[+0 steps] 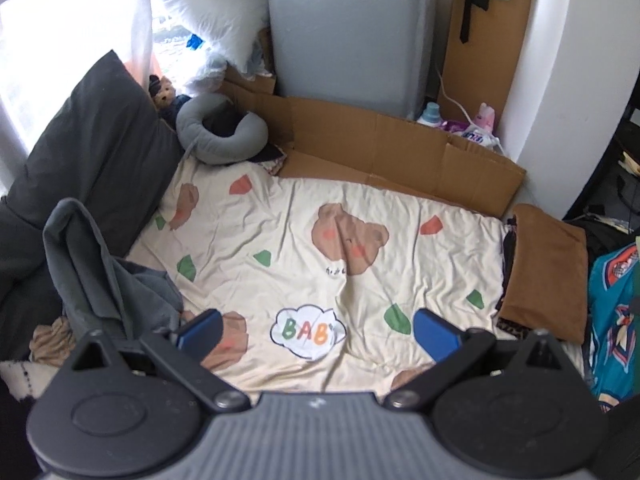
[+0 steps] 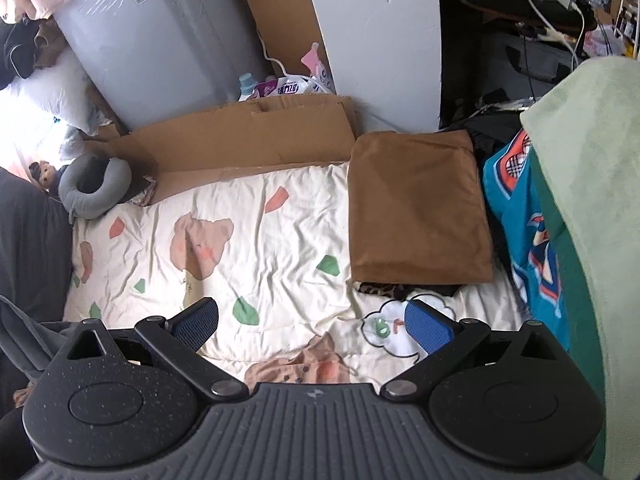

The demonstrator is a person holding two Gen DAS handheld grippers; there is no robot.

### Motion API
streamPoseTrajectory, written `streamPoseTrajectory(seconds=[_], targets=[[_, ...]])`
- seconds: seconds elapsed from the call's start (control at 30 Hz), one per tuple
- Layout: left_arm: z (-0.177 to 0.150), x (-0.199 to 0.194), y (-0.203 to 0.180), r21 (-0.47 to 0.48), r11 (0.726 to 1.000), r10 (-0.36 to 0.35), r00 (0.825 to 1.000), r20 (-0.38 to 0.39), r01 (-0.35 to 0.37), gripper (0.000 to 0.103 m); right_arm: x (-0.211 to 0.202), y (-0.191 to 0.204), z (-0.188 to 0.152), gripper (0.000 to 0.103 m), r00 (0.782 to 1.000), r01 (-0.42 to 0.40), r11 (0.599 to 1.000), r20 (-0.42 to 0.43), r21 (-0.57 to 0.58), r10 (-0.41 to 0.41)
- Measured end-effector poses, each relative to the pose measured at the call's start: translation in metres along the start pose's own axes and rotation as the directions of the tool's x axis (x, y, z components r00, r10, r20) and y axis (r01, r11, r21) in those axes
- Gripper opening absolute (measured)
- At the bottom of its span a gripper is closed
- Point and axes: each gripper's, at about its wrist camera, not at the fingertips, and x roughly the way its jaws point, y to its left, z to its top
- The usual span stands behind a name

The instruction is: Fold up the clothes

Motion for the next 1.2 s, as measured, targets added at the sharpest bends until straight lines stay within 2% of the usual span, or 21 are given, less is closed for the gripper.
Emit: streamPoseTrajectory(seconds=[0.4,0.9,1.2], targets=[[-0.029,0.008,-0.027,-0.055,0.998,0.016,1.0,-0.02,-0.017,0.102,0.002,0.025,-0.01,0.102,0.999,-0.015,0.989,-0.051,-0.144,0.007],[-0.04,0.01,-0.047,-0.038,0.999,0.033,0.999,-0.027,-0.034,0.102,-0.007,0.045,-0.021,0.102,0.993,-0.104,0.979,-0.077,-0.176,0.092],[-0.043,0.024,-0.047,-0.077,0.997,0.02,0.997,-0.077,-0.026,0.102,-0.002,0.057,-0.022,0.102,0.984,-0.161,0.964,-0.109,-0.214,0.14]])
